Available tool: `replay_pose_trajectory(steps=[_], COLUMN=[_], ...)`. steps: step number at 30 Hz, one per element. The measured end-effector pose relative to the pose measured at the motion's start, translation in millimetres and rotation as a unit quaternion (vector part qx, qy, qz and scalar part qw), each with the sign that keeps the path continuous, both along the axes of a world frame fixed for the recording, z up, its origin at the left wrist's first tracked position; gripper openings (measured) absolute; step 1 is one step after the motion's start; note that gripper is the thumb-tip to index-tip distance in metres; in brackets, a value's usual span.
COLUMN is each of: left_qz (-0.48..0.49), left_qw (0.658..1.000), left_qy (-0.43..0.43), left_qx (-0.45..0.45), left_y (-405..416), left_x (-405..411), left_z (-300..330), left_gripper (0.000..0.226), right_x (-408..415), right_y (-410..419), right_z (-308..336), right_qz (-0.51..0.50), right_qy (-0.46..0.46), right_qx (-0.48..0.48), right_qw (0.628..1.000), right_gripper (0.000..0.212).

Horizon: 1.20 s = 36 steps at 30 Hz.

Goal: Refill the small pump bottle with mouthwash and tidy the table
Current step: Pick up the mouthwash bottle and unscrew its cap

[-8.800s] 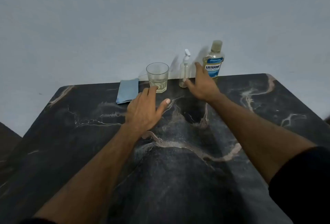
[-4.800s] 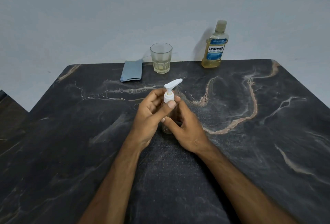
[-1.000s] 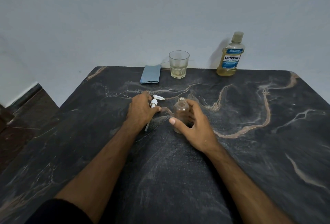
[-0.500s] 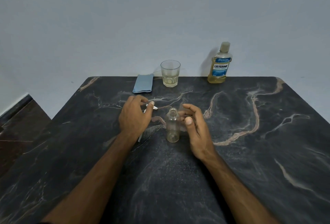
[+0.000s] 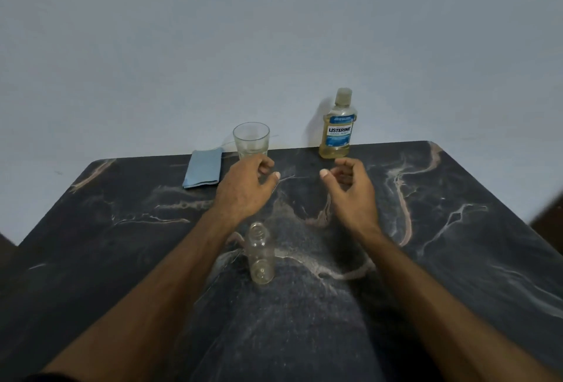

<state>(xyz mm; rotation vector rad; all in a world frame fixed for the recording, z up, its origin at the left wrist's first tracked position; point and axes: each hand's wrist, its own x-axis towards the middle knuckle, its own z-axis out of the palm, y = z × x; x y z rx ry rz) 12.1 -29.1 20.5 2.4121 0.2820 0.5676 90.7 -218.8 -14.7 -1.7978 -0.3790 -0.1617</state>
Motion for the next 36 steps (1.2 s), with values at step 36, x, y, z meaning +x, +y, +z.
replay_pose_trajectory(steps=[36], left_qz=[-0.084], left_qw=[0.993], left_qy=[0.076], left_qx=[-0.023], left_y=[-8.4], left_x=[64.2], left_z=[44.4], left_gripper=[0.043], right_x=[124.4], right_y=[20.6], right_z=[66.8], right_qz=[-0.085], right_qy=[-0.067], right_qx=[-0.197], right_qw=[0.974], right_gripper=[0.068])
